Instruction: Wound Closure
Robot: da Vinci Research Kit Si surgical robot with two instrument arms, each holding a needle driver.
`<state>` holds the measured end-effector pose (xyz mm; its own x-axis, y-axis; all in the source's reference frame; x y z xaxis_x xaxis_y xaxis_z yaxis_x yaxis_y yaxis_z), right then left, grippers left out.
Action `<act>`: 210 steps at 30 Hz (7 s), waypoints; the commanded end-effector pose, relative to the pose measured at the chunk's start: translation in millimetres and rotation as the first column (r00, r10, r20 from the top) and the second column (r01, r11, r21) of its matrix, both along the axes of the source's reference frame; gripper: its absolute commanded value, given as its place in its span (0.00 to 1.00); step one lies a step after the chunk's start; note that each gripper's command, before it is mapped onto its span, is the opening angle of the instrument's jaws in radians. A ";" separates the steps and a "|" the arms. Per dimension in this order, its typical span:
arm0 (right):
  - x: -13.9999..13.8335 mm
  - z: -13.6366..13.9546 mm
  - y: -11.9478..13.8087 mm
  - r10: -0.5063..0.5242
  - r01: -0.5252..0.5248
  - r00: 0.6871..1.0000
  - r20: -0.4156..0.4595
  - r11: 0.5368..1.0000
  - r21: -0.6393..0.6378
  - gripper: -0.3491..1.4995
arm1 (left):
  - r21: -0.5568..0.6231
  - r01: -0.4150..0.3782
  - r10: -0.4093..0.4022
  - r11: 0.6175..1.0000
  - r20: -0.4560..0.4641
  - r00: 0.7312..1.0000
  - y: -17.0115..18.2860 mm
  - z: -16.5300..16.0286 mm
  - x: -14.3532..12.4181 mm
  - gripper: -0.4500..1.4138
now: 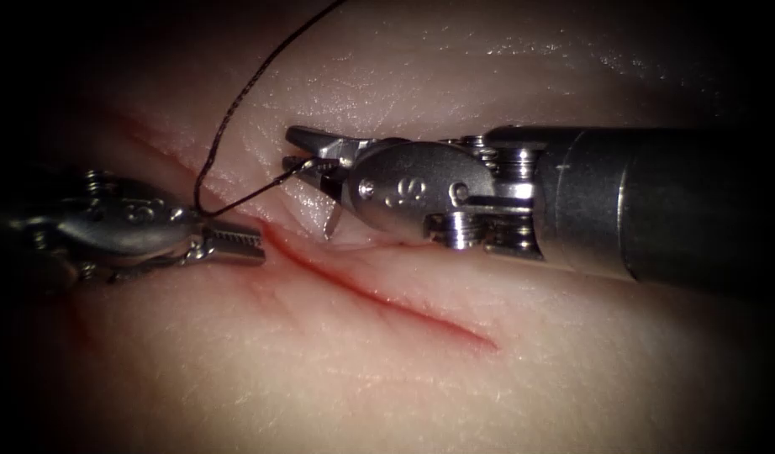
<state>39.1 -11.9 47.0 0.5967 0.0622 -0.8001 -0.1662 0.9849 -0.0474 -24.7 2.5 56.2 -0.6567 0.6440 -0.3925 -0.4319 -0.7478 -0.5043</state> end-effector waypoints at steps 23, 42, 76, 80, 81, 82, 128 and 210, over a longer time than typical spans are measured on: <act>1.0 1.6 -1.2 0.070 -0.059 0.996 -0.060 0.983 0.172 0.00 | 0.004 0.003 -0.003 1.000 -0.008 1.000 -0.5 0.6 -0.1 0.28; 1.5 2.4 -2.0 0.138 -0.093 0.982 -0.129 0.946 0.309 0.00 | 0.004 0.003 -0.003 1.000 -0.012 1.000 -0.6 0.6 -0.2 0.28; 5.4 -0.2 -3.1 -0.145 0.161 0.982 0.125 0.979 -0.128 0.00 | 0.079 -0.034 0.037 0.996 -0.046 0.998 -3.2 0.5 2.1 0.29; 5.1 -0.1 -3.5 -0.143 0.156 0.982 0.124 0.983 -0.100 0.00 | 0.078 -0.034 0.038 0.996 -0.046 0.998 -3.2 0.7 2.2 0.29; 4.9 0.1 -3.9 -0.148 0.158 0.982 0.121 0.985 -0.076 0.00 | 0.077 -0.035 0.039 0.996 -0.045 0.998 -3.2 0.7 2.2 0.29; 4.8 0.2 -4.1 -0.147 0.155 0.983 0.113 0.986 -0.061 0.00 | 0.081 -0.031 0.035 0.996 -0.046 0.998 -3.2 0.7 2.3 0.29; 2.5 2.8 -6.4 -0.028 0.012 0.998 0.058 0.965 0.261 0.00 | 0.082 -0.034 0.038 0.996 -0.045 0.998 -3.0 0.7 2.4 0.29; -1.6 -3.4 11.1 0.090 -0.090 0.996 -0.008 0.978 -0.186 0.00 | 0.041 -0.036 0.037 0.999 -0.045 0.998 -3.8 2.8 -2.5 0.28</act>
